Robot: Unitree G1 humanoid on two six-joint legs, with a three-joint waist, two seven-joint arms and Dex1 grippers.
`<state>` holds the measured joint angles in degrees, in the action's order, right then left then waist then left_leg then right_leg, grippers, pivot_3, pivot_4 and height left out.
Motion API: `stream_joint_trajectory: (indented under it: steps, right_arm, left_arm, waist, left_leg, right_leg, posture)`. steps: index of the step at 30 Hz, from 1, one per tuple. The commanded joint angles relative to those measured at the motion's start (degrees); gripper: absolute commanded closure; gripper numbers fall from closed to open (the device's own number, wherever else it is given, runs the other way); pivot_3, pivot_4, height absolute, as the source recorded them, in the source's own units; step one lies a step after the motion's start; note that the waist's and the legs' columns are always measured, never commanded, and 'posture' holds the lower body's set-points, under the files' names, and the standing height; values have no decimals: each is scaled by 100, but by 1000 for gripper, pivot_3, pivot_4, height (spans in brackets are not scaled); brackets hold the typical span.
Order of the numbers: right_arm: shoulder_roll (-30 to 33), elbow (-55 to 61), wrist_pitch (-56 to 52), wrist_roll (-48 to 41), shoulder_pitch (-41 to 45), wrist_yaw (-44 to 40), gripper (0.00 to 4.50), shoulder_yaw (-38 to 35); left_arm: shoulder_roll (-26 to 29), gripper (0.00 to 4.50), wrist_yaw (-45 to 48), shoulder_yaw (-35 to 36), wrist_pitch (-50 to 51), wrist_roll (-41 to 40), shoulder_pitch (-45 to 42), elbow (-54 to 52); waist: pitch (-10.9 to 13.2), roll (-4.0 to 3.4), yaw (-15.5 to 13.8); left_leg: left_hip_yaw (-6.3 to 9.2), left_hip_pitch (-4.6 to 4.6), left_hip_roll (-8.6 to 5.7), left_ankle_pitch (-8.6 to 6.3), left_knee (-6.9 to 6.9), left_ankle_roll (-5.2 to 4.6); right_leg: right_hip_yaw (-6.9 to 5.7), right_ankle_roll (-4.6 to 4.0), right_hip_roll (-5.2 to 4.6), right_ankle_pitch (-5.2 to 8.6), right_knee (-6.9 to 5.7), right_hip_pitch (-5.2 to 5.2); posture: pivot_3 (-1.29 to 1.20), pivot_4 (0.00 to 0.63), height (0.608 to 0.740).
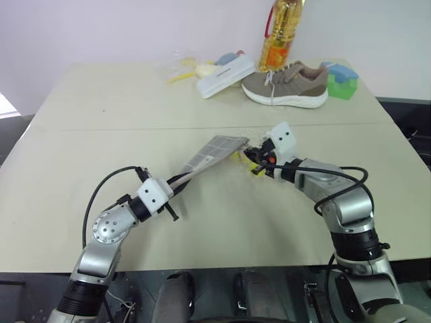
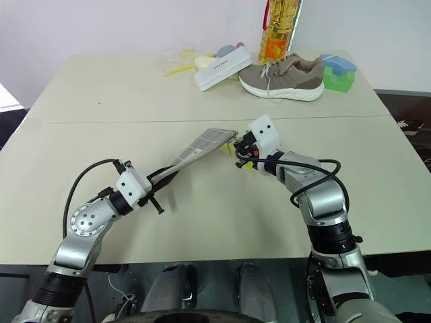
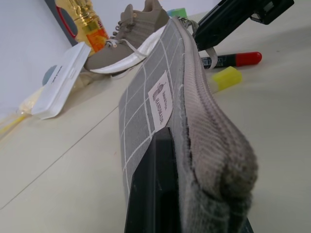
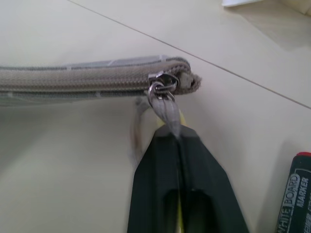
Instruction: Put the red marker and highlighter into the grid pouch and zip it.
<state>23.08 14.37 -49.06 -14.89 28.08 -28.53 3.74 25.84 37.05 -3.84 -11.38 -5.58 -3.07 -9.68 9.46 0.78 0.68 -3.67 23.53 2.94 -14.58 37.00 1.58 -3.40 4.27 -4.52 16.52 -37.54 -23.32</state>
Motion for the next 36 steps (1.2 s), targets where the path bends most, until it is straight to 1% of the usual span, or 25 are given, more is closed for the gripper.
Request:
stream_joint_trajectory:
  steps: [1,4,9,13,20,23,29,31,33,36]
  right_arm:
    - [41,293,55,33,168,26,4490,93]
    - [197,476,83,113,190,-127,4490,387]
    - [327,1161,91,109,304,-519,4490,1158]
    - [-40,1270,95,139,637,-566,4490,1721]
    - [-685,1050,146,253,1198,-612,4490,2309]
    - [-774,1049,143,309,1246,-697,4490,2453]
    - [-664,1048,49,328,1163,-840,4490,2302]
    - [-501,1139,-44,254,1062,-927,3964,2153]
    - [-202,1252,-58,310,874,-932,3254,1915]
    - [136,1364,-50,362,628,-910,1704,1620]
  left_arm:
    - [-26,4500,-75,-9,-12,24,-86,-215]
    - [-90,4500,-167,-78,-18,163,-172,-123]
    - [-435,4500,-489,-311,1,560,-602,299]
    - [-939,4500,-1037,-492,-170,1012,-1347,1003]
    - [-1261,4500,-1239,-699,-478,1273,-2042,1774]
    - [-1347,4500,-1358,-653,-524,1254,-2216,1968]
    - [-1374,4500,-1503,-515,-585,1213,-2320,2185]
    - [-1323,4500,-1494,-431,-595,1159,-2283,2183]
    - [-1181,4500,-1420,-299,-613,1048,-2180,2099]
    - [-1001,4500,-1330,-159,-603,925,-2070,1990]
  waist:
    - [0,0,2]
    - [0,0,0]
    - [0,1,-5]
    - [2,4,-8]
    - [2,5,-3]
    - [2,5,-12]
    - [2,5,-5]
    - [2,5,-1]
    - [2,6,-5]
    - [2,6,-4]
  left_leg:
    - [0,0,0,0,0,0]
    - [0,0,0,0,0,0]
    - [1,0,-3,0,2,0]
    - [8,1,-6,0,9,-1]
    - [10,1,-7,1,9,-1]
    - [9,3,-8,1,10,-1]
    - [9,3,-9,1,11,-1]
    - [9,3,-8,1,11,-1]
    - [9,3,-9,1,11,-1]
    - [11,3,-7,1,9,-1]
  right_leg:
    - [0,0,0,0,0,0]
    - [0,0,1,0,0,0]
    - [0,1,1,0,0,1]
    - [-2,6,4,-3,-1,4]
    - [-4,10,7,-5,-2,4]
    - [-4,10,5,-5,-1,5]
    - [-5,10,3,-6,-1,5]
    - [-5,11,3,-6,-1,5]
    - [-6,11,3,-6,-1,5]
    - [-6,11,4,-6,1,6]
  posture:
    - [0,150,740]
    - [0,150,740]
    - [0,150,740]
    - [0,150,740]
    - [0,150,740]
    - [0,150,740]
    - [0,150,740]
    - [0,150,740]
    - [0,150,740]
    - [0,150,740]
